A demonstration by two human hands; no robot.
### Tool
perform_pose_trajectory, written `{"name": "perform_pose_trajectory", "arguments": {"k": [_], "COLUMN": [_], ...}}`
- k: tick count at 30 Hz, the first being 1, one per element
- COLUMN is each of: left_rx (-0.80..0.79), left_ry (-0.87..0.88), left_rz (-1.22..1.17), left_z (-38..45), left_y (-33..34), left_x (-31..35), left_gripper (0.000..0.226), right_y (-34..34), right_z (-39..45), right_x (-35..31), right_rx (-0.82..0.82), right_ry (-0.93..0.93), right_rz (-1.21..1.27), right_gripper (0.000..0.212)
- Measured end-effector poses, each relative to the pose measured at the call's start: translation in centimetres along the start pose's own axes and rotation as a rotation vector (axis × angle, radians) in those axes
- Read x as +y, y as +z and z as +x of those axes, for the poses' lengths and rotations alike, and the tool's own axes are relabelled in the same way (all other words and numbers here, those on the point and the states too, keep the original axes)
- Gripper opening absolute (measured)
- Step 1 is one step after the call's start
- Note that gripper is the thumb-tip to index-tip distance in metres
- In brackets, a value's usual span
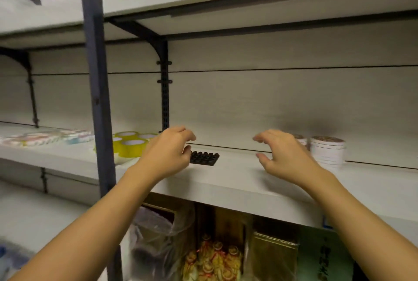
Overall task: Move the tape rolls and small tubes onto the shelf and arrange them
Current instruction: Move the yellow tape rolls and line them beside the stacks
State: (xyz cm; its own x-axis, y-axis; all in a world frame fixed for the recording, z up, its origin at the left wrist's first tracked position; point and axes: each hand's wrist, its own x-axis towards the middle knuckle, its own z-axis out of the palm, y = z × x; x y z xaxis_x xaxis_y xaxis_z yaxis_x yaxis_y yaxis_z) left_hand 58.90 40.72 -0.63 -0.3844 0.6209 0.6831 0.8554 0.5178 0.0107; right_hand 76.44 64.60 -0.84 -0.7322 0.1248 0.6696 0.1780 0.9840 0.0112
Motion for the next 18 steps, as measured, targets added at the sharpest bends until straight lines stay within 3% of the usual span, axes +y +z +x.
{"name": "perform_pose_trajectory", "arguments": {"k": [18], "left_rx": [0.008], "left_ry": [-0.182], "left_rz": [0.144], "left_z": [-10.3], "left_y": [-11.4], "left_x": [-21.1], "left_gripper": [0.028], "right_y": [5.3], "right_z": [8.5], "right_x": [-22.8], "right_rx": [-0.019], "right_ry": [-0.09], "right_rz": [0.115], "right_gripper": [0.041]}}
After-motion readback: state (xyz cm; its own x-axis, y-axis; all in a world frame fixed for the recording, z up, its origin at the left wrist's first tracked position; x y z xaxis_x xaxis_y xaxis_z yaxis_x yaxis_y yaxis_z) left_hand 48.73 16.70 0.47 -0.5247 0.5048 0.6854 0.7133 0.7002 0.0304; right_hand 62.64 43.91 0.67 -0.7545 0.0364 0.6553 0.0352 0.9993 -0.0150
